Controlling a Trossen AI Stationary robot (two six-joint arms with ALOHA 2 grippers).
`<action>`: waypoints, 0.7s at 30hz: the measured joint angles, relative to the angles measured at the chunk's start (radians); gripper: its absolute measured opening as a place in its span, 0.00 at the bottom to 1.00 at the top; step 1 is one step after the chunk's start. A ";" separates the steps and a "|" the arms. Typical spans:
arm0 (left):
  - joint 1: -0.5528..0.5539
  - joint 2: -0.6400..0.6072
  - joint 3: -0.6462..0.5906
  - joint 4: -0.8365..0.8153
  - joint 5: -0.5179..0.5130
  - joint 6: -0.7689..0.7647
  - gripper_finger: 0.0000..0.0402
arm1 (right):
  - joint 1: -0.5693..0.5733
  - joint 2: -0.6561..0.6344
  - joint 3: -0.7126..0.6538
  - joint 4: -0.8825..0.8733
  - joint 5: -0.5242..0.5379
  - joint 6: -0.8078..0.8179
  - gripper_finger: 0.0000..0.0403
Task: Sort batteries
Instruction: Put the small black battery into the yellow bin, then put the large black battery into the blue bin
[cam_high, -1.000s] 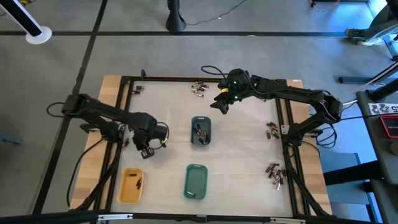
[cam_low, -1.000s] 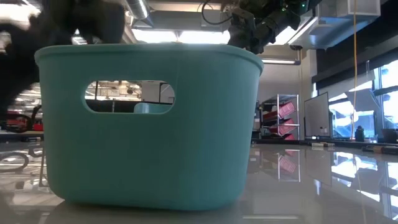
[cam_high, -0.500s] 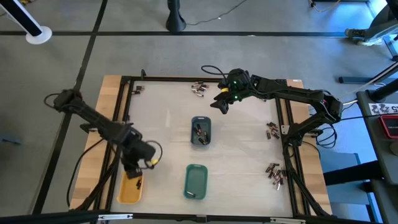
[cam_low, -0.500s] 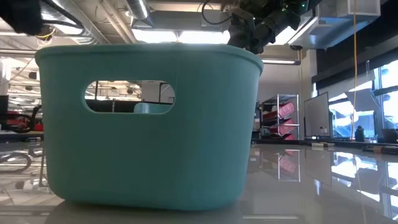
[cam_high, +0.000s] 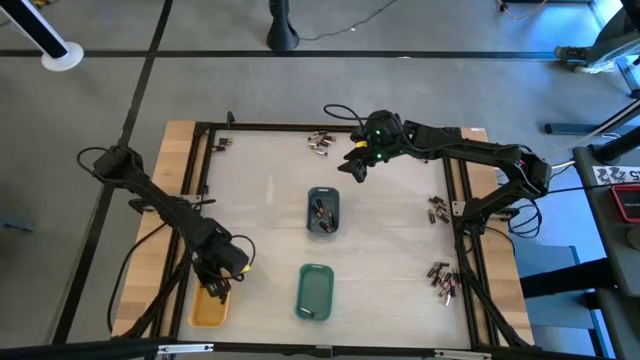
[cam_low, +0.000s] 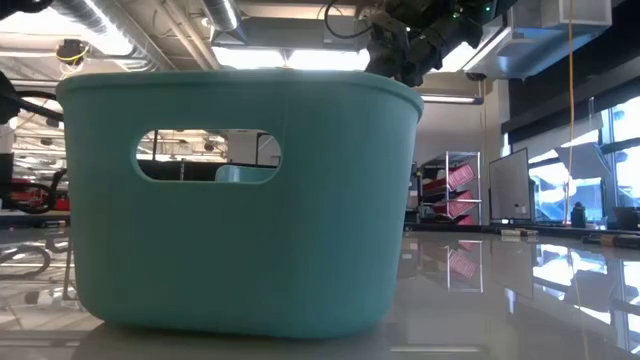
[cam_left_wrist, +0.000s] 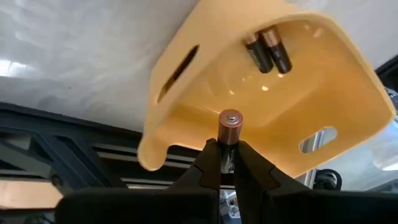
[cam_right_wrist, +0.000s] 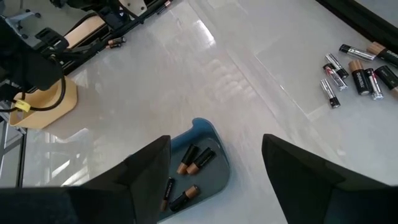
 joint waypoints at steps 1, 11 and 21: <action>0.000 0.000 0.000 0.008 0.000 0.000 0.03 | 0.000 0.000 0.000 0.000 0.000 0.000 0.63; 0.001 0.001 0.000 0.033 -0.029 -0.010 0.20 | 0.000 0.000 0.000 -0.001 0.000 0.000 0.63; 0.015 -0.001 0.000 0.030 -0.032 0.014 0.34 | 0.000 0.000 0.000 -0.001 0.000 -0.001 0.63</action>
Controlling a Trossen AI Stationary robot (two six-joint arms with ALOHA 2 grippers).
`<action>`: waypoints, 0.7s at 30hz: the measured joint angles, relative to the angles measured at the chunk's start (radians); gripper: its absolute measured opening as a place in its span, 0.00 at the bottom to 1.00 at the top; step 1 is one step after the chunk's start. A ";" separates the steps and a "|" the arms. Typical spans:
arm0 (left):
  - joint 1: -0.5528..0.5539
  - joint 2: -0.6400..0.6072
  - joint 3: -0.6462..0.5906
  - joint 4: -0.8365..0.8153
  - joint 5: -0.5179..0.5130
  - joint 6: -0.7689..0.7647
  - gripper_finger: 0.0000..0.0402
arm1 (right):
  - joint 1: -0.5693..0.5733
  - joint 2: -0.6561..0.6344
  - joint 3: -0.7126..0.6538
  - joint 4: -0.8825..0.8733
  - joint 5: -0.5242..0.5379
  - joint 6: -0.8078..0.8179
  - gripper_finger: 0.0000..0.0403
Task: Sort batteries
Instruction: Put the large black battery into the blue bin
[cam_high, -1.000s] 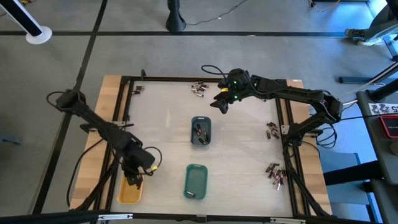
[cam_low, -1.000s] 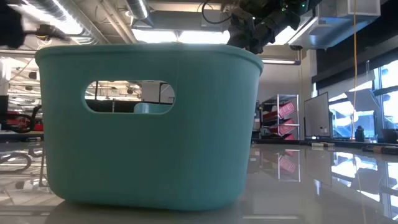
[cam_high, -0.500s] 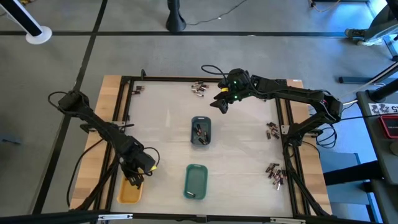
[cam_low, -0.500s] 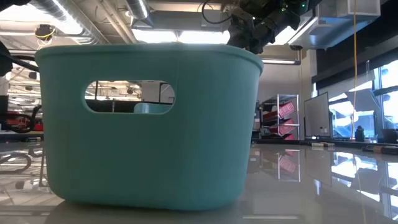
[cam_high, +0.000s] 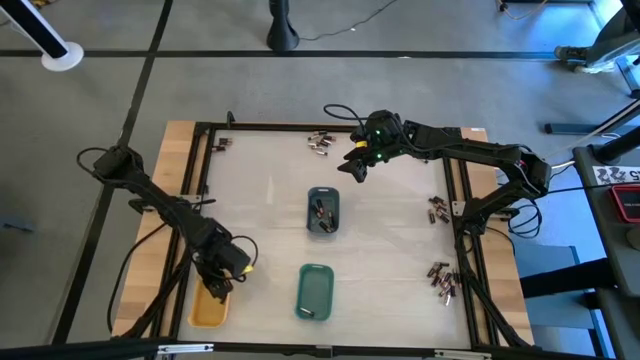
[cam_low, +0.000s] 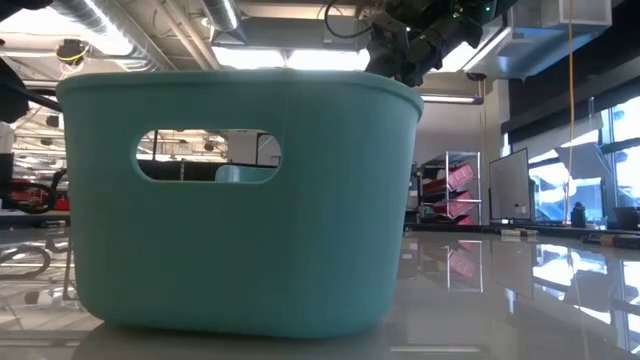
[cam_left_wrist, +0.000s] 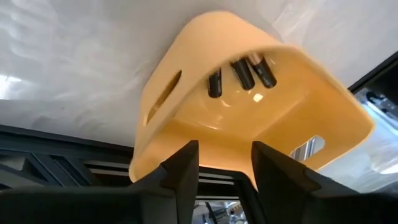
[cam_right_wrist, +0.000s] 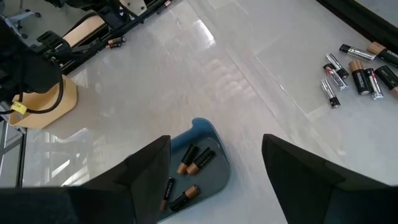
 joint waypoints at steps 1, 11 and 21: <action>0.006 -0.001 0.000 -0.002 0.000 -0.005 0.34 | 0.000 0.000 0.000 0.000 0.000 0.000 0.63; 0.187 -0.093 0.100 -0.069 0.033 0.027 0.32 | 0.000 0.000 0.000 0.001 0.000 0.000 0.63; 0.523 -0.019 0.196 -0.335 -0.048 0.446 0.32 | 0.000 0.000 0.000 0.025 0.000 0.001 0.63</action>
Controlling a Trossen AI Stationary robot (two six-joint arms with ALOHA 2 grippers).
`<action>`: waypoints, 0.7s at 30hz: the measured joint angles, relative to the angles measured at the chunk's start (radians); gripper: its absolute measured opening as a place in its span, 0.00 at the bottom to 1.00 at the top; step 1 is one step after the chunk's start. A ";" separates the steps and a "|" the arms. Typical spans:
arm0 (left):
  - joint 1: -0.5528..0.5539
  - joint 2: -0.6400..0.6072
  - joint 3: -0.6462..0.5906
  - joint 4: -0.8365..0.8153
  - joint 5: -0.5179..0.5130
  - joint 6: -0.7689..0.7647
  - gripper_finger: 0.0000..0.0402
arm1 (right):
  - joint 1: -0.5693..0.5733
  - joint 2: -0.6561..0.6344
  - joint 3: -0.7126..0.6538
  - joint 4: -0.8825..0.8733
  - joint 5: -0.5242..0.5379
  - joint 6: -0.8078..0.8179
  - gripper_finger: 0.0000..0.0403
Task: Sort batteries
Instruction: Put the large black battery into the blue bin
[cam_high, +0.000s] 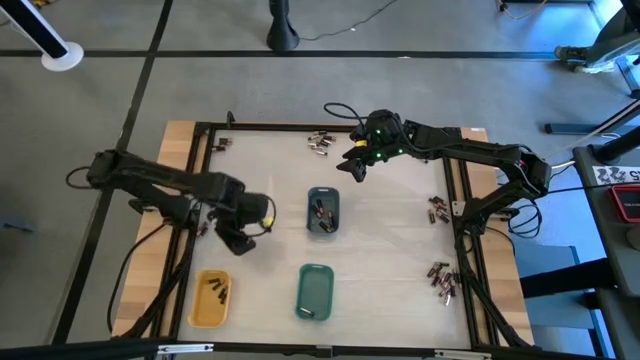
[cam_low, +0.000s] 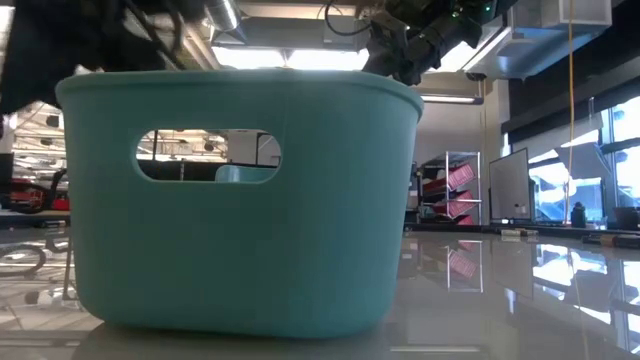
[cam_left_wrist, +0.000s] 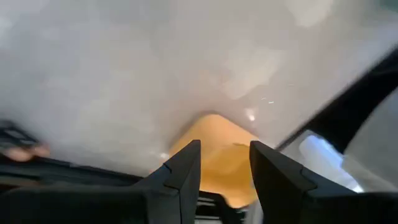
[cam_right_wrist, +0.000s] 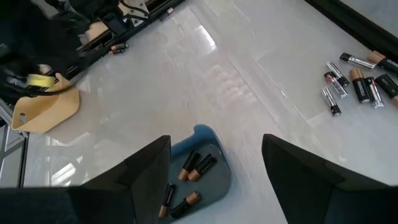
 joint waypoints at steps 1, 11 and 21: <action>0.035 0.025 0.000 -0.024 -0.010 0.046 0.32 | 0.000 0.000 0.000 0.000 0.000 0.001 0.63; 0.282 0.261 -0.002 -0.258 -0.282 0.393 0.32 | 0.001 0.000 0.000 -0.009 -0.016 0.029 0.63; 0.359 0.337 -0.002 -0.257 -0.381 0.551 0.32 | 0.001 0.000 0.000 -0.042 -0.028 0.034 0.63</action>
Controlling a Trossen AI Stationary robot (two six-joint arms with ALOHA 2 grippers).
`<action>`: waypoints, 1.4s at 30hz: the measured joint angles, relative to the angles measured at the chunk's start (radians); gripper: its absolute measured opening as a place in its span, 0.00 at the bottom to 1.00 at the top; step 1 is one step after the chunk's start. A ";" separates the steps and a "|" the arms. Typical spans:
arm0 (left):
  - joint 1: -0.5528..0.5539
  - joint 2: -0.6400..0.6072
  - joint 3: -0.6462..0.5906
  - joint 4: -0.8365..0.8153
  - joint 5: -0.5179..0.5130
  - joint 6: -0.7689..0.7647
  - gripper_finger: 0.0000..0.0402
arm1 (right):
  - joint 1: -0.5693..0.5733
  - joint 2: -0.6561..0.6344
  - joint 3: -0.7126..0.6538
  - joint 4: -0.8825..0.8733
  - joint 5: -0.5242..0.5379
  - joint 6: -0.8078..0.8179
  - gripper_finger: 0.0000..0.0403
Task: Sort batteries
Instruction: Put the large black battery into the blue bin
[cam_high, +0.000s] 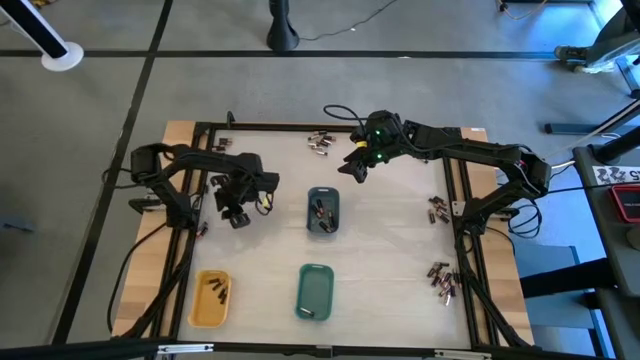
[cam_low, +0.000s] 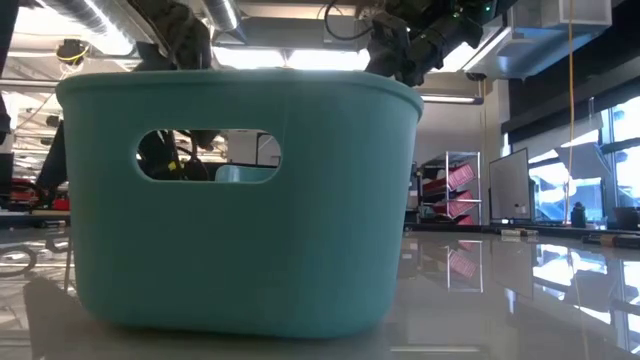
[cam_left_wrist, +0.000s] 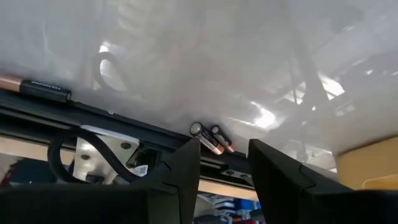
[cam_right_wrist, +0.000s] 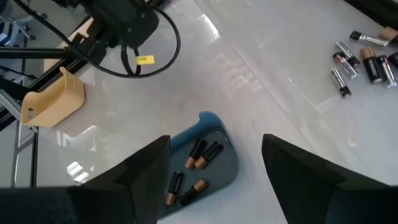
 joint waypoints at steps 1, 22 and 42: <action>0.009 0.002 0.000 0.002 0.000 0.001 0.32 | 0.000 0.000 0.000 -0.002 0.000 0.000 0.63; 0.127 0.001 -0.162 0.073 0.010 0.042 0.32 | -0.001 0.000 0.000 0.006 0.011 -0.032 0.63; 0.126 0.002 -0.261 0.175 0.063 0.035 0.32 | 0.000 0.000 0.000 0.006 0.012 -0.032 0.63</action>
